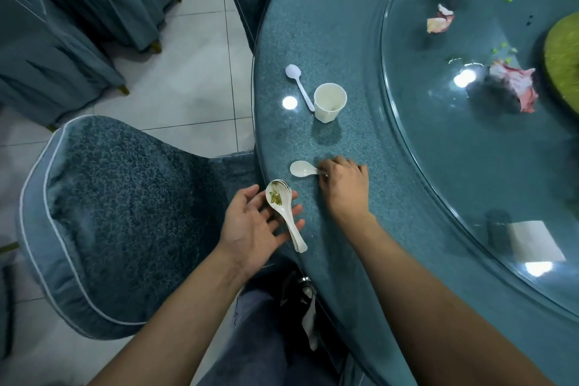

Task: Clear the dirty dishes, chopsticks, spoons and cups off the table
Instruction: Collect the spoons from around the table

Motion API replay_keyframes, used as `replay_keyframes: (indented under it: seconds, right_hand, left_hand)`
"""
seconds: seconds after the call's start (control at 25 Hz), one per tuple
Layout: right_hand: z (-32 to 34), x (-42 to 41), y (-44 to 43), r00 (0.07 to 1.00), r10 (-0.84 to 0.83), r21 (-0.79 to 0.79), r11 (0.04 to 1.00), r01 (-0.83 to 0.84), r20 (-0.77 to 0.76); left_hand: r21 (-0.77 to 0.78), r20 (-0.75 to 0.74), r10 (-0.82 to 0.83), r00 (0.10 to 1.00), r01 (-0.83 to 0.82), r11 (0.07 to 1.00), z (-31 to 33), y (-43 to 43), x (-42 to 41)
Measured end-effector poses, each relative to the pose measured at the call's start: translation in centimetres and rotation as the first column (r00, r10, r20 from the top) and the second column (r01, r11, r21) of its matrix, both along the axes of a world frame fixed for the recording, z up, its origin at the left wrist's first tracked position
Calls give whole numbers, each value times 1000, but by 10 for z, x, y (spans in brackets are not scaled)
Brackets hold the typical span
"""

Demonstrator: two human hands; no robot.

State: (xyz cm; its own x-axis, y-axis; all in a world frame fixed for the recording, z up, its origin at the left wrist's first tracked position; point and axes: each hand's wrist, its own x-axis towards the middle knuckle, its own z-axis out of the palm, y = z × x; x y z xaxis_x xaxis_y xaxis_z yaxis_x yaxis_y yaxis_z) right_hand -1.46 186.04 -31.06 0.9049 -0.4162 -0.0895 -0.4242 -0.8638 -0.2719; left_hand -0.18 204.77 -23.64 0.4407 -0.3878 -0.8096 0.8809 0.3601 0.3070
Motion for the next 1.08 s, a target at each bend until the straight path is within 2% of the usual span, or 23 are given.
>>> replay_keyframes:
  seconds: [0.36, 0.44, 0.56, 0.68, 0.76, 0.88, 1.08]
  right_hand:
    - [-10, -29, 0, 1000, 5, -99, 995, -5, -9]
    - [-8, -39, -3, 1000, -19, -24, 1000, 19, -6]
    - [7, -56, -1, 985, -169, 207, 963, 173, -36]
    - [40, -73, 9, 930, -367, 461, 832, 309, 38]
    - [68, -80, 14, 882, -459, 586, 745, 320, 103]
    - [109, -91, 21, 865, -480, 662, 696, 276, 144]
    - [139, -113, 38, 914, -392, 653, 722, 230, 111]
  left_hand:
    - [-10, 5, -20, 1000, 20, 1000, -1, -9, 2]
    - [-15, 3, -25, 1000, 25, 1000, -1, -11, -1]
    - [-24, 8, -38, 999, 39, 999, 3, -14, -7]
    - [-34, 21, -53, 998, 54, 998, 8, -17, -15]
    - [-42, 39, -62, 997, 63, 997, 12, -19, -20]
    - [-62, 64, -41, 997, 45, 997, 19, -23, -28]
    - [-72, 119, -50, 992, 59, 996, 37, -28, -41]
